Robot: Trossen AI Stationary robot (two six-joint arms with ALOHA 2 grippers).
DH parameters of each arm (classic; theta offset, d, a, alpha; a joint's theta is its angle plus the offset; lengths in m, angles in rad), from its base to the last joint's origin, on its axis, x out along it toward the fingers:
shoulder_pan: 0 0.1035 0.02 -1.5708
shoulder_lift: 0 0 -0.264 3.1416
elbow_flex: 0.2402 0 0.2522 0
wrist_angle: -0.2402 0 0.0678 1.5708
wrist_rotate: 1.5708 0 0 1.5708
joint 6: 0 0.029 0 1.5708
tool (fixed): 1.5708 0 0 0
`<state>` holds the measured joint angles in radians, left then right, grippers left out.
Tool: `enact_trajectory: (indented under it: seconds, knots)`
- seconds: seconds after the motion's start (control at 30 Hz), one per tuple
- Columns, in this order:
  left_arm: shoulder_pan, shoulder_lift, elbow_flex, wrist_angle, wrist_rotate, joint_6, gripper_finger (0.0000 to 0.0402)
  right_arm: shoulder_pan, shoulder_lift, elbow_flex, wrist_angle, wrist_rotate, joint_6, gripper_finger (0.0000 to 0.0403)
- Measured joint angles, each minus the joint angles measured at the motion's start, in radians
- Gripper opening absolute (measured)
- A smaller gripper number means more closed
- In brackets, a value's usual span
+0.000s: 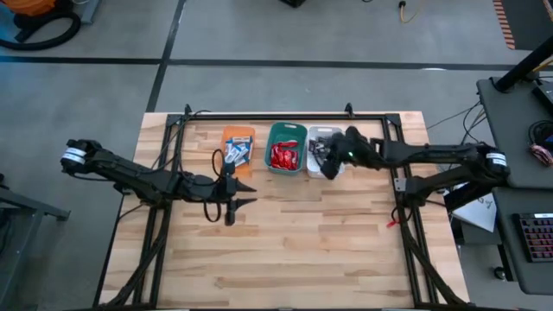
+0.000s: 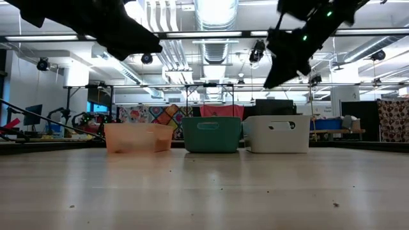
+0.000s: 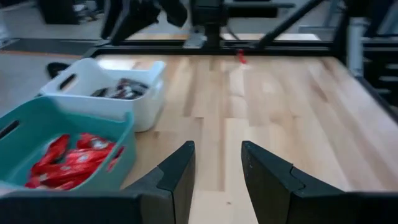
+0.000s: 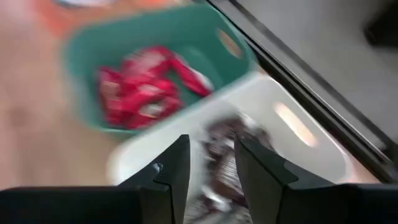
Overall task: Organize candy in baskets
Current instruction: Return to Home Position
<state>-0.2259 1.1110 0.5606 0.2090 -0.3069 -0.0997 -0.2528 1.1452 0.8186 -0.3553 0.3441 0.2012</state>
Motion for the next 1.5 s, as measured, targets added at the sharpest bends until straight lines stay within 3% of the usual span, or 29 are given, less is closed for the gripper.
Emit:
enact_trajectory:
  seconds: [0.2, 0.4, 0.7, 0.87, 1.1, 1.3, 1.5]
  knots:
    - [-0.042, -0.016, -0.016, -0.018, 0.089, 0.085, 0.0114, 0.18, -0.132, -0.114, 0.193, -0.012, -0.096, 0.0098]
    - [-0.051, -0.118, -0.017, -0.124, 0.086, 0.148, 0.0114, 0.278, -0.263, -0.203, 0.266, -0.007, -0.148, 0.0076]
    - [-0.021, -0.329, -0.047, -0.152, 0.081, 0.269, 0.0113, 0.285, -0.387, -0.238, 0.268, -0.014, -0.221, 0.0054]
    - [0.018, -0.452, -0.129, -0.149, 0.082, 0.278, 0.0112, 0.285, -0.44, -0.28, 0.287, -0.091, -0.239, 0.0052]
    - [0.109, -0.621, -0.247, -0.098, 0.086, 0.264, 0.0076, 0.285, -0.525, -0.328, 0.294, -0.116, -0.239, 0.0052]
    - [0.192, -0.718, -0.307, -0.083, 0.273, 0.263, 0.0031, 0.285, -0.606, -0.372, 0.294, -0.12, -0.238, 0.0052]
    - [0.254, -0.79, -0.335, -0.118, 0.28, 0.259, 0.0003, 0.285, -0.666, -0.445, 0.298, -0.143, -0.226, 0.0052]
